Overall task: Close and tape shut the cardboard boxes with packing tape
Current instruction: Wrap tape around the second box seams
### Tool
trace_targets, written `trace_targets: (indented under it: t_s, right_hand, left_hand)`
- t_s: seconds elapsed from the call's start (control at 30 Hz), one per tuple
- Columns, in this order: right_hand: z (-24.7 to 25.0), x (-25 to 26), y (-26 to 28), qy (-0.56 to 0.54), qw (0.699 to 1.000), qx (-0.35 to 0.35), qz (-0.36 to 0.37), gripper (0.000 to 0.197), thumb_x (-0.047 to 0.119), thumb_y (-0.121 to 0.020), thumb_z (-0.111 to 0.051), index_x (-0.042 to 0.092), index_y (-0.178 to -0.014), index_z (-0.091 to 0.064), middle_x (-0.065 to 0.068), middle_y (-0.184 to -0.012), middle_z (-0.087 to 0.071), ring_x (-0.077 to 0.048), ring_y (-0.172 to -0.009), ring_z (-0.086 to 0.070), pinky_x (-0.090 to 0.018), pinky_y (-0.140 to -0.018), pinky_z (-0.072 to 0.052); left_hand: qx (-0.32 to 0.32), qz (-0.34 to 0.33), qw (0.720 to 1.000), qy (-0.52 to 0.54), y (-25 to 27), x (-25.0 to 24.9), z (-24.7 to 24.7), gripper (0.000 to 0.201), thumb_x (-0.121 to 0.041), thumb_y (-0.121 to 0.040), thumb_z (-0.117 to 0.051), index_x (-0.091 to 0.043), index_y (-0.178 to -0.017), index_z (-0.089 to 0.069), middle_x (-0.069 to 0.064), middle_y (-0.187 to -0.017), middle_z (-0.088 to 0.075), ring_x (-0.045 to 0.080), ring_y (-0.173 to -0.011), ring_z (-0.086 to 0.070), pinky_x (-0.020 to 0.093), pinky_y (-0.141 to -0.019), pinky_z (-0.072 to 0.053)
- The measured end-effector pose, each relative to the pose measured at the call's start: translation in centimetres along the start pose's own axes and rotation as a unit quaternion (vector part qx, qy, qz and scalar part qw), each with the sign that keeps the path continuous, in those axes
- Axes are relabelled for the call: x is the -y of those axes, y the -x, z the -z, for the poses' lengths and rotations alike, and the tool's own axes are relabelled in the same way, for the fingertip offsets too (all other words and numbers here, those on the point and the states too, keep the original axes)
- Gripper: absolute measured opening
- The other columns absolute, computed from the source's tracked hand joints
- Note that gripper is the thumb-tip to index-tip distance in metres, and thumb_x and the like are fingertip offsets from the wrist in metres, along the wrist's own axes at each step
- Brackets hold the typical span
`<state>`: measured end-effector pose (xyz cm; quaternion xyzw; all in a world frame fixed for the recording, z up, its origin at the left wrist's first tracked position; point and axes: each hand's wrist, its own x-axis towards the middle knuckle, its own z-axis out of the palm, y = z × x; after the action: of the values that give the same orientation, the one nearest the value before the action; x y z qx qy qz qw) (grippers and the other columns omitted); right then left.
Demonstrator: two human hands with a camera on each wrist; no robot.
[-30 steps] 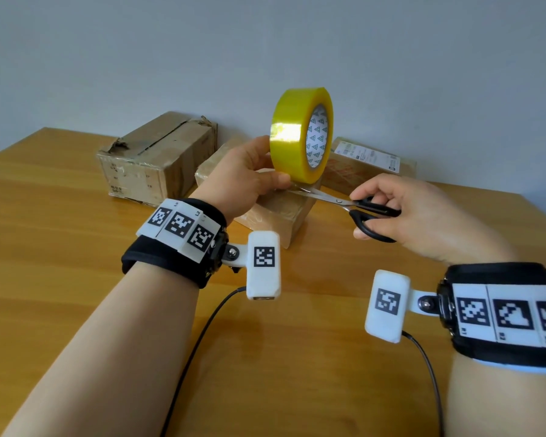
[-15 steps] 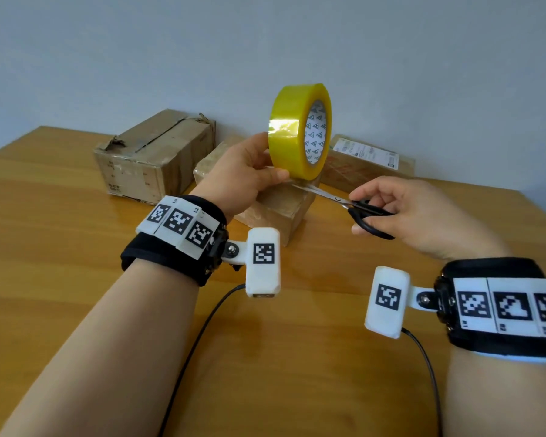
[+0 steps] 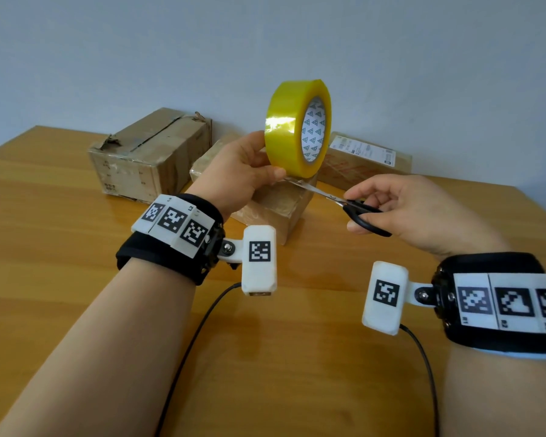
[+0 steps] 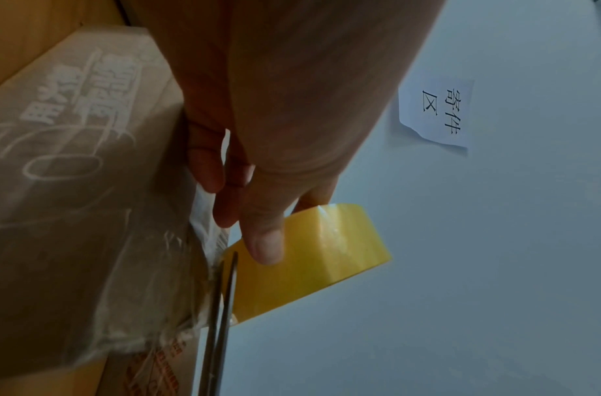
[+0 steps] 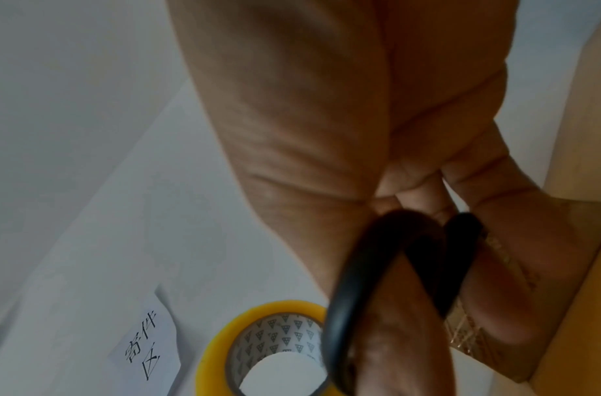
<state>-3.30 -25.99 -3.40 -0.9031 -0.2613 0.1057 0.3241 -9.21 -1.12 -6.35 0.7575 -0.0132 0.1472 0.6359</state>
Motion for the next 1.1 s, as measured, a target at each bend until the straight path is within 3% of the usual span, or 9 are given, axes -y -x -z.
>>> trace_targets:
  t_s: [0.1, 0.2, 0.4, 0.57, 0.73, 0.87, 1.03, 1.1]
  right_hand:
    - [-0.1, -0.2, -0.1, -0.01, 1.0, -0.001, -0.002, 0.04, 0.031, -0.07, -0.091, 0.037, -0.106, -0.074, 0.013, -0.084, -0.075, -0.011, -0.084, -0.071, -0.041, -0.087, -0.058]
    - [-0.1, -0.4, -0.2, -0.019, 1.0, -0.009, -0.008, 0.038, 0.029, -0.071, -0.092, 0.037, -0.103, -0.075, 0.011, -0.081, -0.075, -0.011, -0.082, -0.07, -0.033, -0.073, -0.051]
    - [-0.1, 0.0, -0.1, -0.001, 1.0, -0.014, -0.014, 0.031, 0.023, -0.077, -0.088, 0.037, -0.102, -0.074, 0.007, -0.082, -0.077, -0.012, -0.08, -0.074, -0.023, -0.063, -0.045]
    - [-0.2, 0.2, -0.2, 0.027, 0.999, -0.031, -0.021, 0.032, 0.025, -0.076, -0.089, 0.039, -0.1, -0.073, 0.017, -0.076, -0.074, -0.01, -0.079, -0.071, -0.033, -0.076, -0.054]
    - [-0.1, 0.6, 0.2, 0.039, 0.998, -0.017, -0.036, 0.031, 0.029, -0.08, -0.087, 0.041, -0.103, -0.07, 0.021, -0.076, -0.072, -0.006, -0.078, -0.068, -0.032, -0.075, -0.054]
    - [0.2, 0.5, 0.5, 0.052, 0.997, -0.034, -0.048, 0.031, 0.03, -0.081, -0.085, 0.041, -0.105, -0.068, 0.009, -0.08, -0.073, -0.01, -0.082, -0.069, -0.038, -0.08, -0.057]
    - [0.3, -0.1, 0.4, 0.064, 0.991, -0.076, -0.094, 0.027, 0.026, -0.088, -0.08, 0.039, -0.102, -0.06, 0.001, -0.084, -0.071, -0.023, -0.082, -0.071, -0.047, -0.074, -0.061]
    - [-0.1, -0.4, 0.2, 0.094, 0.986, -0.065, -0.118, 0.022, 0.025, -0.091, -0.077, 0.037, -0.098, -0.06, 0.0, -0.091, -0.071, -0.024, -0.081, -0.071, -0.045, -0.071, -0.061]
  left_hand:
    - [-0.001, 0.001, 1.0, 0.002, 0.0, -0.1, 0.0, 0.042, 0.002, -0.092, -0.061, -0.014, -0.131, -0.058, 0.002, -0.106, -0.076, 0.014, -0.099, -0.072, 0.029, -0.086, -0.056]
    - [0.004, -0.001, 1.0, 0.002, 0.1, -0.1, 0.0, 0.041, 0.003, -0.093, -0.061, -0.012, -0.131, -0.058, 0.004, -0.108, -0.075, 0.017, -0.102, -0.071, 0.034, -0.091, -0.057]
    - [0.0, 0.001, 1.0, 0.014, 0.1, 0.0, -0.1, 0.043, 0.003, -0.093, -0.06, -0.012, -0.132, -0.057, 0.005, -0.108, -0.075, 0.017, -0.102, -0.071, 0.033, -0.09, -0.057]
    - [-0.01, -0.001, 0.999, 0.031, 0.0, 0.0, -0.3, 0.044, 0.004, -0.092, -0.06, -0.01, -0.134, -0.056, 0.007, -0.109, -0.075, 0.016, -0.1, -0.072, 0.024, -0.082, -0.057]
    - [-0.02, -0.004, 0.999, 0.038, 0.0, 0.0, -0.5, 0.044, 0.004, -0.092, -0.06, -0.01, -0.134, -0.056, 0.006, -0.108, -0.075, 0.015, -0.1, -0.072, 0.023, -0.082, -0.057]
    - [-0.025, -0.003, 0.998, 0.054, 0.1, 0.0, -0.5, 0.044, 0.005, -0.092, -0.06, -0.01, -0.133, -0.057, 0.007, -0.109, -0.075, 0.016, -0.101, -0.072, 0.025, -0.084, -0.057]
    - [-0.026, 0.006, 0.997, 0.073, 0.1, 0.0, -0.7, 0.044, 0.006, -0.092, -0.06, -0.01, -0.133, -0.056, 0.006, -0.107, -0.075, 0.017, -0.099, -0.072, 0.025, -0.082, -0.058]
    - [-0.026, 0.008, 0.996, 0.082, 0.0, 0.0, -0.7, 0.044, 0.006, -0.092, -0.06, -0.01, -0.133, -0.057, 0.005, -0.105, -0.076, 0.018, -0.099, -0.072, 0.025, -0.081, -0.058]
